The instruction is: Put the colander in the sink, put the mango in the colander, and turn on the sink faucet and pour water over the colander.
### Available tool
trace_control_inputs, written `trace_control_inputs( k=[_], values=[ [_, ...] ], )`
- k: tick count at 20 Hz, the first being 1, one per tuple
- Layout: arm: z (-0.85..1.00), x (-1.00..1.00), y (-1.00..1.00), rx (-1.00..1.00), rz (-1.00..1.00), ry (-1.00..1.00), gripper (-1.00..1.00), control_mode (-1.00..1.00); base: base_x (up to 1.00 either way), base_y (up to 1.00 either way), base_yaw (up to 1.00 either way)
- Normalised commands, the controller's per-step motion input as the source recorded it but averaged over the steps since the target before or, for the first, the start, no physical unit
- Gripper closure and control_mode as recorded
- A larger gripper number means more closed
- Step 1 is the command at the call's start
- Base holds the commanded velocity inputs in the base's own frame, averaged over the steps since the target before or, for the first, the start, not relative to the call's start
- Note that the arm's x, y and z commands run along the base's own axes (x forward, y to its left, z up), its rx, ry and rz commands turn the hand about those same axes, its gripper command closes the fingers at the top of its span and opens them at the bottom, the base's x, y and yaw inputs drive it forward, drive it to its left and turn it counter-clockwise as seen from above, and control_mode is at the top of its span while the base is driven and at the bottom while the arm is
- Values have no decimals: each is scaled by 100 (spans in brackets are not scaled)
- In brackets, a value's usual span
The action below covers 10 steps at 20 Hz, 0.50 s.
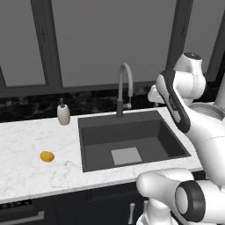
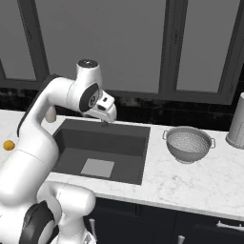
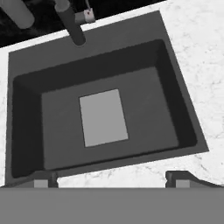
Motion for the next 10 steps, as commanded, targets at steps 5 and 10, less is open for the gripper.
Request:
trace_control_inputs(
  k=[5, 10],
  values=[
    [-34, 0, -85, 12, -48, 15, -100, -100, 0, 0, 0],
    [-43, 4, -79, 7, -48, 11, -100, -100, 0, 0, 0]
  ],
)
